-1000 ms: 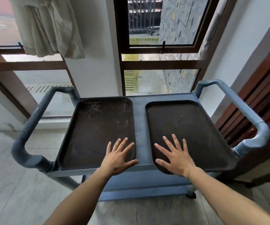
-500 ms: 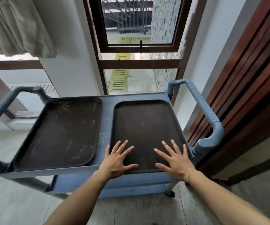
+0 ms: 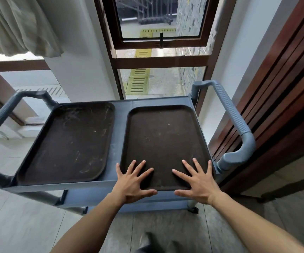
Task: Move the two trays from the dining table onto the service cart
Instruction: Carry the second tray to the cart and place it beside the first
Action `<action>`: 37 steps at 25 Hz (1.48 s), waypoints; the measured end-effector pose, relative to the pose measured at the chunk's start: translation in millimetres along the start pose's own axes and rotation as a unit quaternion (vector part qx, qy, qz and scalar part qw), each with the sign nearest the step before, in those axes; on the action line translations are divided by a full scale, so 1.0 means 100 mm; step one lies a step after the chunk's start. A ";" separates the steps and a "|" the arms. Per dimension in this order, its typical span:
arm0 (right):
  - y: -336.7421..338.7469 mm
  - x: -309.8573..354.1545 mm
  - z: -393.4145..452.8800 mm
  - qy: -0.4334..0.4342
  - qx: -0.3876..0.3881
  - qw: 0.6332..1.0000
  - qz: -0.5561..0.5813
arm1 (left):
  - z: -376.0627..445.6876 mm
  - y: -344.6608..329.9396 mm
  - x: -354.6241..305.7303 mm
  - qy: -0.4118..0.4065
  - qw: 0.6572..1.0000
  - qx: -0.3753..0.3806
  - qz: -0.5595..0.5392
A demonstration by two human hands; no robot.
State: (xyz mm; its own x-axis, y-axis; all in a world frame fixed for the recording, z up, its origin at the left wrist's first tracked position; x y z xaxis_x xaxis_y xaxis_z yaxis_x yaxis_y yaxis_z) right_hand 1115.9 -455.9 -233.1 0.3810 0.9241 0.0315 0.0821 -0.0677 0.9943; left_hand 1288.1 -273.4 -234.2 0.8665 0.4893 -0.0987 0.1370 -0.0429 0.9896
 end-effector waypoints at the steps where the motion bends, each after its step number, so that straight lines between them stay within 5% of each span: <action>1: 0.01 -0.02 0.01 -0.002 -0.004 1.000 0.001 | 0.02 -0.01 0.00 0.000 1.000 -0.004 0.004; 23: -0.20 -0.28 0.73 -0.024 0.044 0.998 0.039 | 0.65 -0.18 0.24 0.047 0.999 -0.015 -0.002; 37: -0.26 -0.14 0.71 0.008 0.060 0.998 0.033 | 0.54 -0.21 0.17 -0.010 1.000 0.008 0.025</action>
State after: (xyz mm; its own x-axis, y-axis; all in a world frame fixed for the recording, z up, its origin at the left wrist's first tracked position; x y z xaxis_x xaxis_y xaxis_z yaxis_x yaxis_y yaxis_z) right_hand 1174.2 -493.7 -266.2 0.3742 0.9221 0.0982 0.1674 -0.1713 0.9709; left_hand 1326.0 -311.4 -262.2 0.8822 0.4681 -0.0511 0.1009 -0.0818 0.9915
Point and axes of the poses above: each hand's wrist, its own z-axis towards the middle knuckle, its own y-axis out of the back of the hand, x = y × z, the point moved 6 cm from there along z, towards the middle knuckle, and after that the axes turned 13 degrees about -x, right-handed, at the moved point
